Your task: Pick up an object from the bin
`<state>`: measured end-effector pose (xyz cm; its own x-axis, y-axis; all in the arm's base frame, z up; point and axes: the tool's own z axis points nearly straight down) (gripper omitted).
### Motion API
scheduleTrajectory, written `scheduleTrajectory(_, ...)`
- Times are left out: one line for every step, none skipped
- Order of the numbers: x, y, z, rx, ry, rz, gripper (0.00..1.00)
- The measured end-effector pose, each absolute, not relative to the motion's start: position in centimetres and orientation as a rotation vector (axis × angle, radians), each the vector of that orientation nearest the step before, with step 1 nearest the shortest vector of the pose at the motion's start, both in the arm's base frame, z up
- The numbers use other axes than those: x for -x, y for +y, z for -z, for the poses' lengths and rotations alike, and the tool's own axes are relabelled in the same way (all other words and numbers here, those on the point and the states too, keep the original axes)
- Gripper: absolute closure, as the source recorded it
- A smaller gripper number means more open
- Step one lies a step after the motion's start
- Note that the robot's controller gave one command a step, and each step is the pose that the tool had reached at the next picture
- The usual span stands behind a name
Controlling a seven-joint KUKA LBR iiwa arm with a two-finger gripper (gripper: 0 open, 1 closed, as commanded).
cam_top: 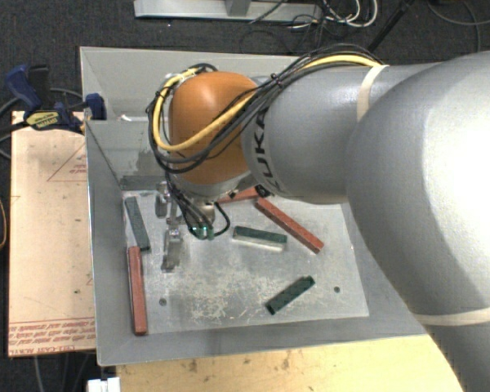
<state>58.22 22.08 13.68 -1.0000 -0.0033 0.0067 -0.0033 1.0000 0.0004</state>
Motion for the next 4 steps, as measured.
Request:
scheduleTrajectory(-63.4,14.3,-13.2,0.101,-3.145,-0.003,0.0)
scheduleTrajectory(-65.3,9.7,-6.8,0.296,-3.117,0.0,0.0)
scheduleTrajectory(-64.9,1.9,-7.0,0.427,-3.114,-0.003,0.0)
scheduleTrajectory(-64.9,2.4,-7.0,0.416,-3.116,0.002,1.0)
